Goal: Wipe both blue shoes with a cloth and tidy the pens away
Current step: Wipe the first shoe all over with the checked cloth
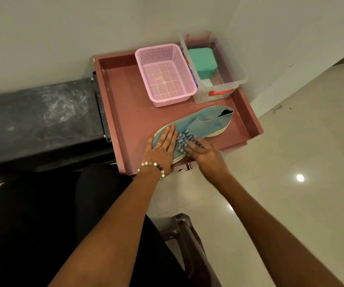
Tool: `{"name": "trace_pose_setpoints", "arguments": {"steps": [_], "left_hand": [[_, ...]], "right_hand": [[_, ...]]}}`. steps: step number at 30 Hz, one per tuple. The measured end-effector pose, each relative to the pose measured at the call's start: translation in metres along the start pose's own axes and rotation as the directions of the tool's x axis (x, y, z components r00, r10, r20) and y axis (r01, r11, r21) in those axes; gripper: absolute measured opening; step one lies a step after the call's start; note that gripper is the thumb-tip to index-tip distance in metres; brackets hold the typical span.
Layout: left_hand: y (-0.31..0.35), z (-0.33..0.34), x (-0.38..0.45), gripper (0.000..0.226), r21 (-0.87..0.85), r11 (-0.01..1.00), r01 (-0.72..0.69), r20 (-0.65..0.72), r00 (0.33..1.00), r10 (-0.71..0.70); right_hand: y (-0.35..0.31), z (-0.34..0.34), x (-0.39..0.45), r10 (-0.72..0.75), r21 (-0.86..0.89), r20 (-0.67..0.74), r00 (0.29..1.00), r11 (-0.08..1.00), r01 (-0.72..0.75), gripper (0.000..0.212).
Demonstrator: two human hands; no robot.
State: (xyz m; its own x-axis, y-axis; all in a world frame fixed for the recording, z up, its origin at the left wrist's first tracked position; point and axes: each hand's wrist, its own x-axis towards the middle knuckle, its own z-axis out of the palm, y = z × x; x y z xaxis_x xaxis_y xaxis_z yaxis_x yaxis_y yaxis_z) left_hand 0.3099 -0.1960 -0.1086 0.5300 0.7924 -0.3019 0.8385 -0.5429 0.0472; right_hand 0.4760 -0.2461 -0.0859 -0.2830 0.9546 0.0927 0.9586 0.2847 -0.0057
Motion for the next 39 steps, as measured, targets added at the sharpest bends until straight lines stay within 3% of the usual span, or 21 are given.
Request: {"name": "trace_pose_setpoints", "arguments": {"steps": [2,4,6,9,12,15,17,19,22,24,28,30,32,34,36,37,39], "left_hand": [[-0.004,-0.002,0.001,0.091,-0.014,1.000,-0.016,0.018,1.000,0.016],[-0.006,-0.003,0.001,0.088,-0.025,0.999,-0.030,0.022,0.999,0.031],[-0.007,-0.007,0.000,0.090,-0.029,0.998,-0.047,0.039,0.998,0.048],[-0.008,-0.007,0.001,0.096,-0.060,0.997,-0.055,0.065,0.996,0.059],[-0.013,-0.006,0.004,0.103,-0.073,0.995,-0.070,0.083,0.994,0.076],[-0.017,-0.009,0.007,0.114,-0.046,0.994,-0.102,0.136,0.985,0.107],[-0.019,-0.010,0.009,0.124,-0.042,0.993,-0.113,0.159,0.980,0.118],[-0.021,-0.010,0.009,0.128,-0.045,0.991,-0.126,0.179,0.975,0.132],[-0.023,-0.007,0.004,0.125,0.012,0.990,-0.144,0.144,0.980,0.141],[-0.023,-0.007,0.000,0.125,0.060,0.989,-0.134,0.093,0.987,0.128],[-0.020,-0.001,-0.003,0.114,0.052,0.995,-0.091,0.017,0.996,0.090],[-0.021,0.004,-0.002,0.111,-0.008,0.997,-0.074,0.015,0.997,0.074],[-0.021,0.007,0.000,0.112,-0.050,0.997,-0.066,0.032,0.997,0.068],[-0.020,0.003,0.000,0.120,-0.038,0.997,-0.070,0.059,0.996,0.072],[-0.020,0.001,0.000,0.128,-0.017,0.997,-0.079,0.081,0.993,0.080],[-0.020,0.002,0.000,0.129,-0.005,0.997,-0.081,0.084,0.993,0.081],[-0.021,0.001,0.000,0.127,0.009,0.997,-0.081,0.080,0.994,0.080]], "right_hand": [[0.028,-0.002,0.008,0.047,-0.089,0.017,0.999,0.995,-0.045,0.039],[0.035,-0.002,0.016,0.210,-0.129,0.058,0.976,0.971,-0.201,0.045],[0.017,-0.004,0.021,0.365,-0.106,0.045,0.930,0.927,-0.359,0.050],[-0.035,0.000,0.026,0.496,0.024,0.063,0.866,0.867,-0.498,0.034],[-0.078,0.008,0.016,0.383,0.131,0.201,0.902,0.902,-0.412,0.056],[-0.054,0.006,0.004,0.245,0.131,0.173,0.954,0.954,-0.269,0.077],[-0.021,0.001,-0.002,0.069,0.096,0.067,0.995,0.992,-0.076,0.051],[0.003,-0.003,0.004,-0.013,0.017,0.013,1.000,1.000,0.012,0.030],[0.001,0.001,0.008,0.046,-0.063,0.037,0.998,0.997,-0.044,0.044],[-0.009,0.007,0.006,0.165,-0.019,0.013,0.986,0.986,-0.165,0.047],[-0.064,0.013,0.011,0.426,0.099,-0.002,0.905,0.901,-0.424,0.035],[-0.090,0.016,0.014,0.450,0.225,0.049,0.892,0.865,-0.449,0.040],[-0.090,0.016,0.007,0.371,0.271,0.039,0.928,0.890,-0.367,0.044],[-0.063,0.017,-0.001,0.186,0.140,-0.042,0.982,0.974,-0.179,0.040],[-0.024,0.013,-0.002,0.013,-0.053,-0.010,1.000,0.998,-0.014,0.038],[-0.005,0.011,0.001,-0.006,-0.134,0.002,1.000,0.991,0.006,0.038],[0.022,0.006,0.012,0.094,-0.241,0.044,0.995,0.967,-0.081,0.037]]}}
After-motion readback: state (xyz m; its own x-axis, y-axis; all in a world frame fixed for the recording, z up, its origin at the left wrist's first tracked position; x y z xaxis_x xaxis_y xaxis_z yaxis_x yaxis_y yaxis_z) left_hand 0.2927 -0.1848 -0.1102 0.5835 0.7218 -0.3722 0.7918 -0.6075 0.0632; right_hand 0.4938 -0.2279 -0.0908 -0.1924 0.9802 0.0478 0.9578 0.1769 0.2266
